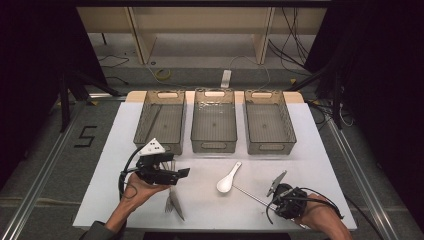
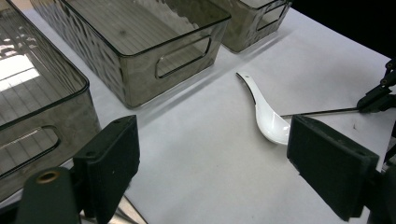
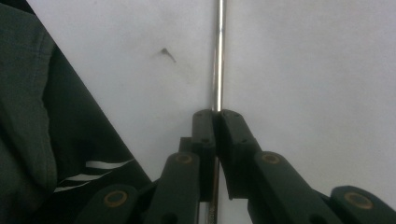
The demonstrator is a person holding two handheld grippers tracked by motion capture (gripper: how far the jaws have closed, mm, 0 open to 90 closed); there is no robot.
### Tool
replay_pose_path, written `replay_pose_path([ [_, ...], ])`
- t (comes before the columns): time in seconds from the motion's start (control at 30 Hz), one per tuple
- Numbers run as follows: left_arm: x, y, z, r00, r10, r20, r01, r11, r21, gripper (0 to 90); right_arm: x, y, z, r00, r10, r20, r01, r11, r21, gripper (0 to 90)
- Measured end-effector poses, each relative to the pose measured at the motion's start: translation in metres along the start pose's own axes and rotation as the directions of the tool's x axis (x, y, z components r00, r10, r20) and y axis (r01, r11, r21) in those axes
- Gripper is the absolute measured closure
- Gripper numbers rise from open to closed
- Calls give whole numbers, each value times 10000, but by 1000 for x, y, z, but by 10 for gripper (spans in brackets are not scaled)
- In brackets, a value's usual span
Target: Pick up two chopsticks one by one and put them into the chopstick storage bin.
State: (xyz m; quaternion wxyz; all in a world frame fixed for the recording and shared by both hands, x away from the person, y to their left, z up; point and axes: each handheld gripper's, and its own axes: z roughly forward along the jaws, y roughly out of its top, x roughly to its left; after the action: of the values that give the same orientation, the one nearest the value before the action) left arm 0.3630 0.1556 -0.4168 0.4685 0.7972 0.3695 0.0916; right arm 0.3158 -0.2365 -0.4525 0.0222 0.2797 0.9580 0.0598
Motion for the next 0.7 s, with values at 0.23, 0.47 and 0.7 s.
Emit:
replay_pose_path([
  [0.23,0,0,0,10000,28,55,-28,10000,56,165,-2,-3,-2,9995,-302,7,302,9995,96,858],
  [0.47,0,0,1,9999,9,111,-10,10000,84,165,-8,-13,-9,9994,-343,-83,343,9994,4,860],
  [0.7,0,1,2,9996,101,252,-104,9999,118,165,-5,-13,-26,9983,-584,43,585,9968,-545,860],
])
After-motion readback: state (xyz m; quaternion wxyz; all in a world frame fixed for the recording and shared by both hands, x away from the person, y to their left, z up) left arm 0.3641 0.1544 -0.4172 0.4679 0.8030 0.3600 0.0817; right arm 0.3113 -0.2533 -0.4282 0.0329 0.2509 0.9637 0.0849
